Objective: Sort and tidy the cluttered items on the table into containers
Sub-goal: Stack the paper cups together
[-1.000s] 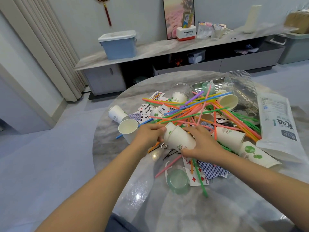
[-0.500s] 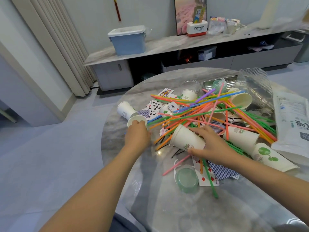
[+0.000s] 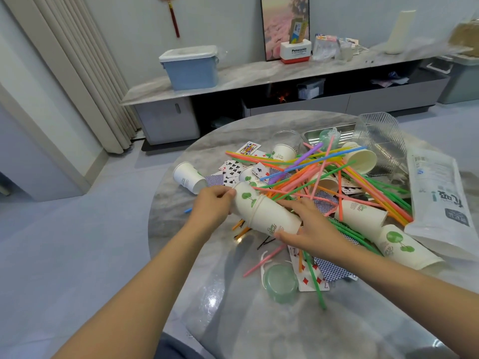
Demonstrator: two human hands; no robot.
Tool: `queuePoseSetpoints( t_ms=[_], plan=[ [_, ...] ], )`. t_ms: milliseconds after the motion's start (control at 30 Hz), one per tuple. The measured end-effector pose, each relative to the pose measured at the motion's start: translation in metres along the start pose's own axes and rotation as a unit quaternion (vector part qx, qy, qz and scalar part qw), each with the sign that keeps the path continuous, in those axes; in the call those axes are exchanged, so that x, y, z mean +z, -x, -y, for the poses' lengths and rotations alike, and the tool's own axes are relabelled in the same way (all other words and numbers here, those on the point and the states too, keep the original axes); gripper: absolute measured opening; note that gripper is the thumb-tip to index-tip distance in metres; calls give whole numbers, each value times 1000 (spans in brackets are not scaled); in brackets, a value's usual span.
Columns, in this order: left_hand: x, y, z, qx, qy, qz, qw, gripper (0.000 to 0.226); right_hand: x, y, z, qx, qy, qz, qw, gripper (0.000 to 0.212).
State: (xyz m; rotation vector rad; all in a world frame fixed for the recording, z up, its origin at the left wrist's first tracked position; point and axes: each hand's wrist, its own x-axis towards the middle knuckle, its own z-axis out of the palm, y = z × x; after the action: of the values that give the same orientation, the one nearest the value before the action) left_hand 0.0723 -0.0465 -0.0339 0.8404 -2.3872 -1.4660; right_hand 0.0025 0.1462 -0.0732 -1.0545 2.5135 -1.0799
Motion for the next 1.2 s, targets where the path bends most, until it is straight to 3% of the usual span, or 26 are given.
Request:
queuePoseSetpoints(
  t_ms=[133, 333, 467, 533, 600, 733, 800, 1000, 1200],
  plan=[
    [2, -6, 1, -59, 81, 97, 990, 21, 8, -12, 12, -19, -26, -35, 999, 70],
    [-20, -45, 8, -142, 187, 76, 969, 14, 14, -61, 29, -1, -12, -13, 1000, 69],
    [-41, -88, 31, -125, 115, -27, 985, 14, 30, -94, 34, 29, -25, -21, 999, 66],
    [-49, -115, 50, -84, -10, -123, 989, 17, 41, -107, 35, 34, -25, -22, 999, 66],
    [-55, -139, 65, -61, -133, -168, 975, 31, 51, -118, 33, 39, -25, -25, 999, 69],
    [-56, -171, 85, -42, -261, -106, 958, 54, 67, -131, 31, 70, -28, -11, 997, 75],
    [-53, -179, 90, -30, -269, -86, 959, 59, 73, -133, 31, 76, -27, 0, 997, 75],
    [-52, -176, 92, -7, -63, -92, 994, 39, 78, -137, 35, 89, -21, -11, 996, 73],
    [-67, -143, 63, -6, 159, -100, 982, 28, 75, -127, 47, 78, -17, -10, 997, 72]
  ],
)
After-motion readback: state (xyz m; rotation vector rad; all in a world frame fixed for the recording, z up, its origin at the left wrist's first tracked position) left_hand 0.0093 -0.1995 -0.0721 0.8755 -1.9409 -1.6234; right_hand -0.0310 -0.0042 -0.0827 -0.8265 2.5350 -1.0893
